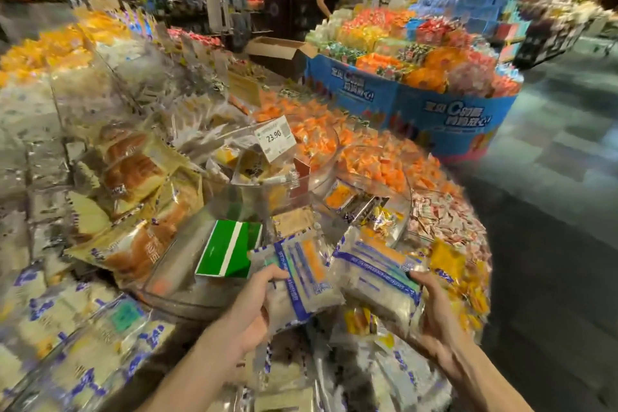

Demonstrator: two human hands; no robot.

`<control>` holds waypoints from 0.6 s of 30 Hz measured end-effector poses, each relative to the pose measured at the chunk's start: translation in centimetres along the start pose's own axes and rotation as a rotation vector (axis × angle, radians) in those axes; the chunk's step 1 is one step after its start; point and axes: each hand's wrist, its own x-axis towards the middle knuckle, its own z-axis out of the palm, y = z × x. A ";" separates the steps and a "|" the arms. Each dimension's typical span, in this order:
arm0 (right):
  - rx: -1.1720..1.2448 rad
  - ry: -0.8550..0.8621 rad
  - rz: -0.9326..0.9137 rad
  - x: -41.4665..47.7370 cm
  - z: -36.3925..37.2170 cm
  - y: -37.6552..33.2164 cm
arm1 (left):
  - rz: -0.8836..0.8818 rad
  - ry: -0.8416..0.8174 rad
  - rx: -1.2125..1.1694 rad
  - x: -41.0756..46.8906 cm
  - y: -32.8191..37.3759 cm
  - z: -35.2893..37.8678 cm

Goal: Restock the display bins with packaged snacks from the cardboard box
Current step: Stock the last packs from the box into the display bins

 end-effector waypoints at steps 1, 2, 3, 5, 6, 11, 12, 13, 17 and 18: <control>-0.009 0.004 -0.009 0.8 -0.3 -1.5 | 0.041 0.056 0.002 1.0 0.8 0.2; -0.024 -0.001 -0.013 2.0 -0.7 -2.8 | 0.090 0.125 0.019 2.2 1.7 0.2; -0.044 -0.012 -0.009 2.9 -0.9 -4.3 | 0.157 0.205 0.069 3.4 2.7 0.3; -0.065 -0.044 0.002 4.7 -1.5 -6.9 | 0.325 0.363 0.295 6.1 4.3 0.9; -0.093 -0.070 0.004 5.5 -1.5 -8.1 | 0.421 0.444 0.463 7.3 5.0 1.5; -0.195 -0.159 0.026 8.3 0.0 -13.1 | 0.849 0.634 1.288 13.7 6.0 4.1; -0.229 -0.169 0.028 8.7 0.3 -13.7 | 0.873 0.654 1.449 15.1 5.4 3.9; -0.268 -0.162 0.028 9.2 0.4 -14.2 | 0.862 0.696 1.622 16.2 4.9 3.9; -0.396 -0.125 0.028 10.6 0.8 -15.3 | 0.606 0.692 1.966 18.5 3.0 4.2; -0.405 -0.152 0.050 11.2 0.6 -15.1 | 0.560 0.671 1.914 18.7 2.6 4.3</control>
